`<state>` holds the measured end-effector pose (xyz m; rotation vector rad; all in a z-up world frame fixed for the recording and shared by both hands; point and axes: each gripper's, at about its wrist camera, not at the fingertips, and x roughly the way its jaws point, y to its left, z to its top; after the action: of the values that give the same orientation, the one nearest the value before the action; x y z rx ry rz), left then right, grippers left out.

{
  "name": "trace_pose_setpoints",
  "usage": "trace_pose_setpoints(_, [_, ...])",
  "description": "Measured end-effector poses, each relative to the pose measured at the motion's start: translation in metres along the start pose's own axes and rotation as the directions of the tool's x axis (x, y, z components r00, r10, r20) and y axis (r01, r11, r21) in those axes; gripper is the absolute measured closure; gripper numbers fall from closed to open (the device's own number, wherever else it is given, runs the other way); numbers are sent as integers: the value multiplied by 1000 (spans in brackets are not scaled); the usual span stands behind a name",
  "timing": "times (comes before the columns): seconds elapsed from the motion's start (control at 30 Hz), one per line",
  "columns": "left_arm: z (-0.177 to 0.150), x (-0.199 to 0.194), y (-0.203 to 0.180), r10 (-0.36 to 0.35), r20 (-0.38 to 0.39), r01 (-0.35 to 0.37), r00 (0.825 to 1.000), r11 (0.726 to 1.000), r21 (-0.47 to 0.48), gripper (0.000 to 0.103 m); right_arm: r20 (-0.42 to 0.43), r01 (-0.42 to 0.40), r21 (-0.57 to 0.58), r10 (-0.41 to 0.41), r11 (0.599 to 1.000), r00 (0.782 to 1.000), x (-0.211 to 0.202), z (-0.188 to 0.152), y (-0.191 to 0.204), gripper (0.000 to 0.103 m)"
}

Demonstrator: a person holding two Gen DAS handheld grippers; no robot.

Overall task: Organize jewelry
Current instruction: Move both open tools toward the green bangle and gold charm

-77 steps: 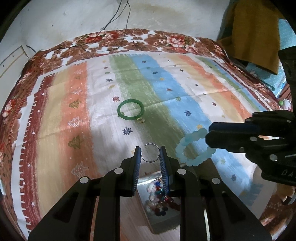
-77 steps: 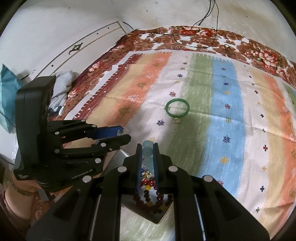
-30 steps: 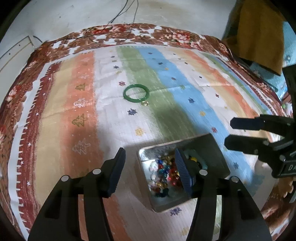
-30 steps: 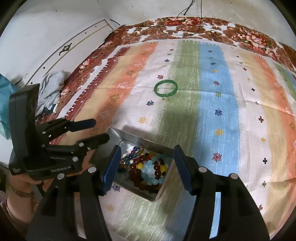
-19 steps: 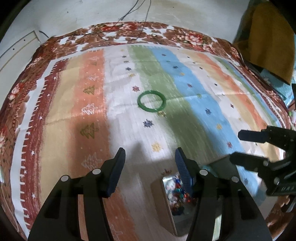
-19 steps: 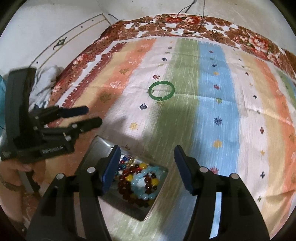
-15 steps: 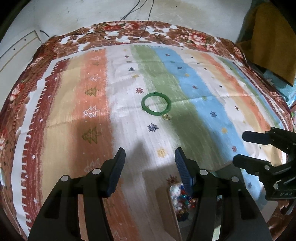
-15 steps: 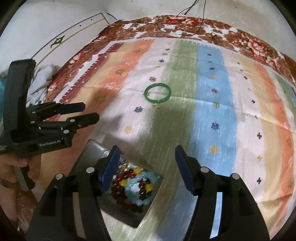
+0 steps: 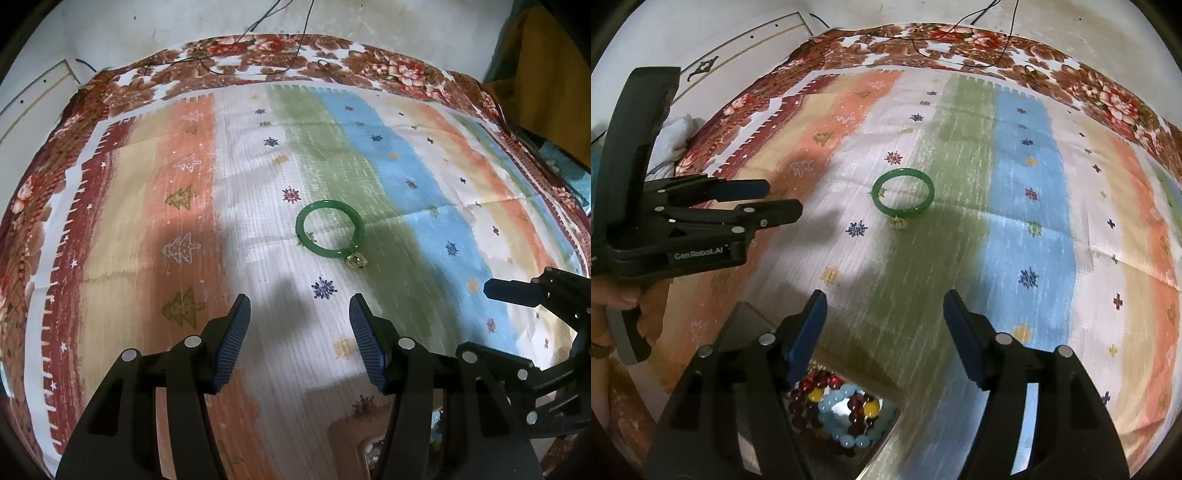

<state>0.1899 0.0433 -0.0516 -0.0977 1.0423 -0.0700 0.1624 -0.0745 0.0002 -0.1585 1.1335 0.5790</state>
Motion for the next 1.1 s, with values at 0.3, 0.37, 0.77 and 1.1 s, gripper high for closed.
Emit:
trace_pose_setpoints(0.3, [20,24,4,-6,-26,5,1000,1000,-4,47,-25,2,-20,-2,1000,1000,23,12,-6,35])
trace_pose_setpoints(0.37, [23,31,5,-5,-36,5,999,1000,-2,47,-25,-1,-22,0,1000,1000,27,15,-7,34])
trace_pose_setpoints(0.77, [39,68,15,-41,-96,38,995,999,-27,47,-55,-22,-73,18,997,998,55,31,-7,32])
trace_pose_setpoints(1.1, [51,84,15,-67,-115,64,991,998,-29,47,-78,-42,-87,35,995,996,76,43,-14,32])
